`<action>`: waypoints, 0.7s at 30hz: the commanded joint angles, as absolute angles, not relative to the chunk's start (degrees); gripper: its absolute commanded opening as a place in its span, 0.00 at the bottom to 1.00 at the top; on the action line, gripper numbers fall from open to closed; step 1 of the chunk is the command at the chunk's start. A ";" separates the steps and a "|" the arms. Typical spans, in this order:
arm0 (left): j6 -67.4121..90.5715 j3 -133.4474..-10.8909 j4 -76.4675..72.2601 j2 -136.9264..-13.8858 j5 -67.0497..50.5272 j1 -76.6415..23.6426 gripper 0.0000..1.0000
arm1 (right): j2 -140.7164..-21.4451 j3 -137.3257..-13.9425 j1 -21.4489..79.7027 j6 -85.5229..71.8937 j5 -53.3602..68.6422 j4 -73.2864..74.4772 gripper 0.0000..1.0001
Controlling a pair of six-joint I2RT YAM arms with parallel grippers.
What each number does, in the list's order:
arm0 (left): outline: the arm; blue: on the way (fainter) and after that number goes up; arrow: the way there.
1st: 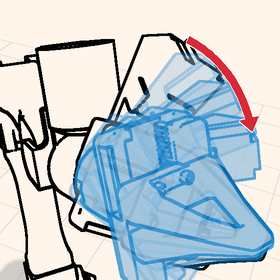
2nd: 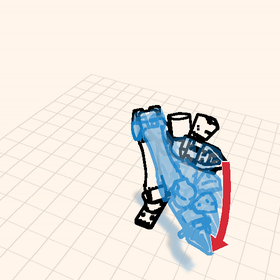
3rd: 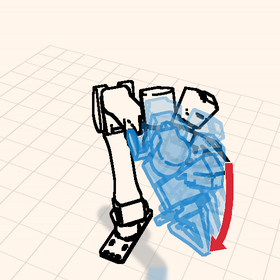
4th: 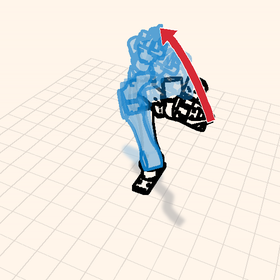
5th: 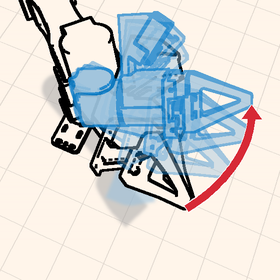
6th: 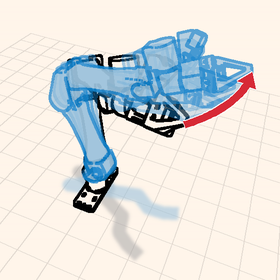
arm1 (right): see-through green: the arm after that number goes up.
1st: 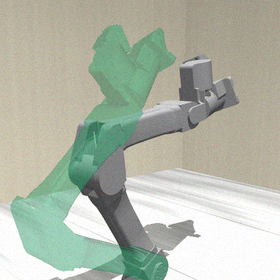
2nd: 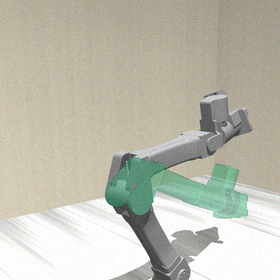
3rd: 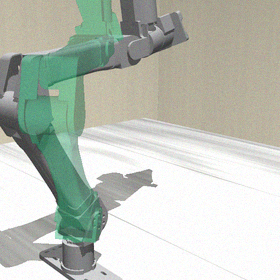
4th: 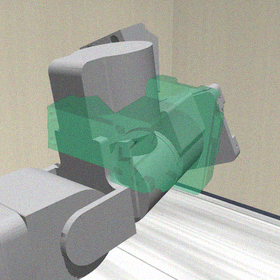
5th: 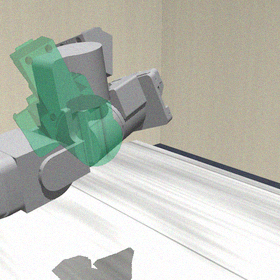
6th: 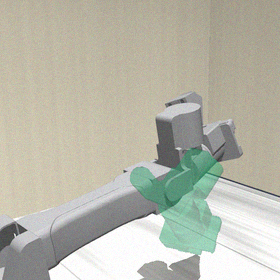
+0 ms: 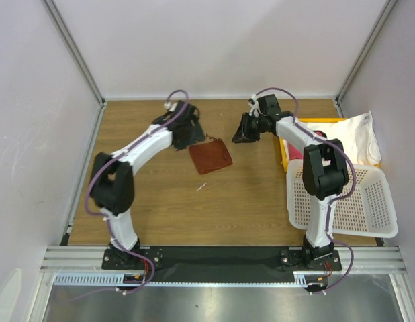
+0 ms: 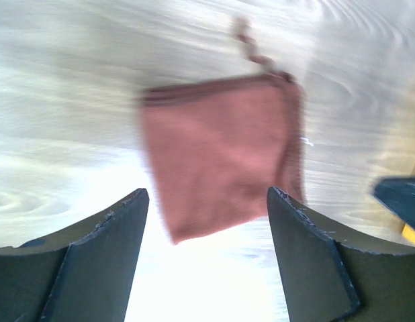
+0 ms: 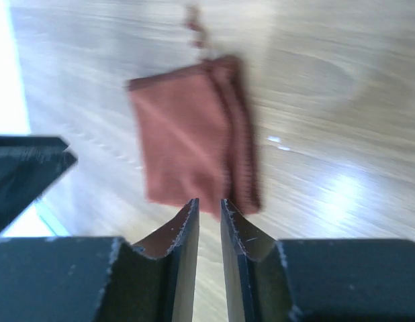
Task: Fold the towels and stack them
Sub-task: Fold the towel
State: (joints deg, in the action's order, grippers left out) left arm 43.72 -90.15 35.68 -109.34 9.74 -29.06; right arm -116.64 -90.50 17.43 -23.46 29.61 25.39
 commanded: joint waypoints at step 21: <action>44.47 -70.93 6.24 -108.01 -3.43 -21.01 0.76 | -126.48 -98.62 24.35 -15.73 23.47 29.54 0.21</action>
State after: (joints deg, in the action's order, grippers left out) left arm 45.41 -68.05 9.50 -106.80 -2.20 -21.34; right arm -127.87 -98.94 24.93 -17.21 26.61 29.67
